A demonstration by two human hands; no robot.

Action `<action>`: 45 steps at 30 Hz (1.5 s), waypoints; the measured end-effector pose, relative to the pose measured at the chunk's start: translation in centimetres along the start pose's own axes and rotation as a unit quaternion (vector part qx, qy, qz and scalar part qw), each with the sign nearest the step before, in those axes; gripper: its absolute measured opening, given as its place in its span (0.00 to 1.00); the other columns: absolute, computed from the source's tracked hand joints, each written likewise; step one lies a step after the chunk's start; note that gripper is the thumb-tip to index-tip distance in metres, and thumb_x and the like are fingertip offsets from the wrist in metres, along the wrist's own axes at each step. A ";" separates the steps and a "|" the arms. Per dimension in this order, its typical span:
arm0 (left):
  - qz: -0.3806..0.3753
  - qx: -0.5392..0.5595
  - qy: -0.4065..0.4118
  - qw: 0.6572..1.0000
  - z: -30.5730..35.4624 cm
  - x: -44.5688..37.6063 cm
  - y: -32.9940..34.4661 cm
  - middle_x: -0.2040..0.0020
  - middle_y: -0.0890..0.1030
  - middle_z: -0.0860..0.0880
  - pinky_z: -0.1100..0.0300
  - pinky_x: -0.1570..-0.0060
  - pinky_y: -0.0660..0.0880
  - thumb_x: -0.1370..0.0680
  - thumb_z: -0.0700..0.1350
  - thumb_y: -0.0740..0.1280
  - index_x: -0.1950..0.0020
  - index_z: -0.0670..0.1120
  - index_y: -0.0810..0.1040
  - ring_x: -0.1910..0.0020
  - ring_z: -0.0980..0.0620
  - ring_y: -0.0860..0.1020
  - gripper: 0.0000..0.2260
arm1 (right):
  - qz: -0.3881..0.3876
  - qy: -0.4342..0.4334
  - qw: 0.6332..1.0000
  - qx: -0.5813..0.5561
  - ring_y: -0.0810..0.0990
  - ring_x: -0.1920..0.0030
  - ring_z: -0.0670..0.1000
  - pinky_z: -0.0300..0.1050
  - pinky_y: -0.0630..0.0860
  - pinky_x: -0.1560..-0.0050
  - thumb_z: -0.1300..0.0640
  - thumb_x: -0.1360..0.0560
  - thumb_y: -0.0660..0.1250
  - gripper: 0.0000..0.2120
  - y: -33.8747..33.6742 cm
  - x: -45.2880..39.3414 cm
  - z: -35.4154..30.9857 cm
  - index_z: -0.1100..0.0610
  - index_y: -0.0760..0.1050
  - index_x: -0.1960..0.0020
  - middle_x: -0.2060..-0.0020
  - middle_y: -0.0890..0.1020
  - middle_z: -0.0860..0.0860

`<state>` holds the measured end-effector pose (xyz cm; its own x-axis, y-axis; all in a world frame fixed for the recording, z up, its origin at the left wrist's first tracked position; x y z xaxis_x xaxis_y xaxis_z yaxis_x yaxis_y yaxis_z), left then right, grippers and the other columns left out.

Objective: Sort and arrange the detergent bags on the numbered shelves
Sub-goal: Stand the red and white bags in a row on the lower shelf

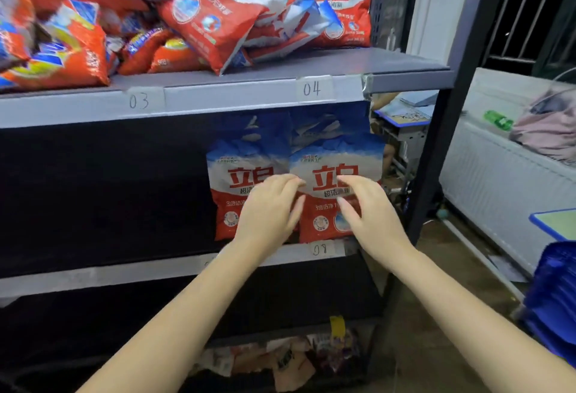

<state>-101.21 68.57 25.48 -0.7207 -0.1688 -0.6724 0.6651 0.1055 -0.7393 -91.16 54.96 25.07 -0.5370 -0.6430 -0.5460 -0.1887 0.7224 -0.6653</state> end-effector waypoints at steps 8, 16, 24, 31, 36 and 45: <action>0.192 -0.062 0.077 0.976 -2.3 -10.6 -13.1 0.50 0.81 0.45 0.53 0.54 0.72 0.22 0.47 0.58 0.47 0.41 0.79 0.51 0.43 0.79 0.14 | 0.117 -0.138 0.983 0.030 0.72 0.38 0.54 0.33 0.60 0.40 0.58 0.22 0.61 0.15 -9.6 -11.2 -8.9 0.62 0.72 0.36 0.40 0.76 0.56; 0.128 -0.083 -0.098 0.983 -9.4 -17.7 -14.1 0.38 0.75 0.42 0.51 0.44 0.69 0.19 0.48 0.57 0.36 0.42 0.73 0.40 0.43 0.72 0.15 | -0.036 0.027 0.997 -0.061 0.75 0.40 0.54 0.46 0.70 0.40 0.48 0.20 0.58 0.20 -6.7 -21.4 -10.7 0.61 0.73 0.37 0.40 0.77 0.55; 0.078 -0.065 -0.169 0.980 -14.8 -22.3 -12.7 0.33 0.72 0.42 0.53 0.34 0.62 0.19 0.50 0.58 0.33 0.42 0.72 0.33 0.44 0.66 0.18 | -0.162 0.164 0.868 -0.439 0.78 0.48 0.55 0.48 0.74 0.44 0.54 0.20 0.60 0.13 0.7 -29.4 -13.3 0.59 0.72 0.39 0.50 0.79 0.55; 0.143 -0.030 -0.144 0.979 -16.8 -22.4 -13.2 0.31 0.70 0.43 0.57 0.33 0.58 0.20 0.46 0.60 0.32 0.42 0.71 0.31 0.46 0.65 0.18 | 0.006 0.124 0.897 -0.425 0.79 0.48 0.57 0.50 0.76 0.48 0.65 0.21 0.57 0.15 1.5 -32.4 -14.2 0.66 0.71 0.36 0.39 0.76 0.62; 0.142 0.091 -0.179 0.969 -17.9 -22.5 -14.2 0.33 0.73 0.44 0.55 0.35 0.64 0.19 0.49 0.57 0.31 0.42 0.70 0.34 0.46 0.70 0.19 | 0.165 0.077 0.923 -0.340 0.79 0.46 0.58 0.54 0.75 0.42 0.61 0.22 0.60 0.09 -3.9 -32.0 -14.1 0.60 0.78 0.47 0.46 0.80 0.60; 0.051 0.543 -0.190 0.816 -16.1 -21.1 -13.9 0.36 0.77 0.47 0.45 0.35 0.70 0.37 0.66 0.66 0.36 0.47 0.75 0.37 0.46 0.76 0.35 | 0.228 0.005 0.876 -0.424 0.83 0.63 0.42 0.37 0.79 0.62 0.63 0.21 0.59 0.10 -8.0 -17.2 -14.0 0.52 0.76 0.53 0.66 0.84 0.42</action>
<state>-98.42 86.49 49.31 -0.6751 -0.5272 -0.5160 0.6476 -0.7585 -0.0723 -91.92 63.86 46.92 -0.7221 -0.2399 -0.6488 -0.4940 0.8354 0.2409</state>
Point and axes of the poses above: each hand's wrist, its own x-axis away from the middle knuckle, its own y-axis out of the palm, z = x × y, the point moved 4 cm from there along -x, towards the middle knuckle
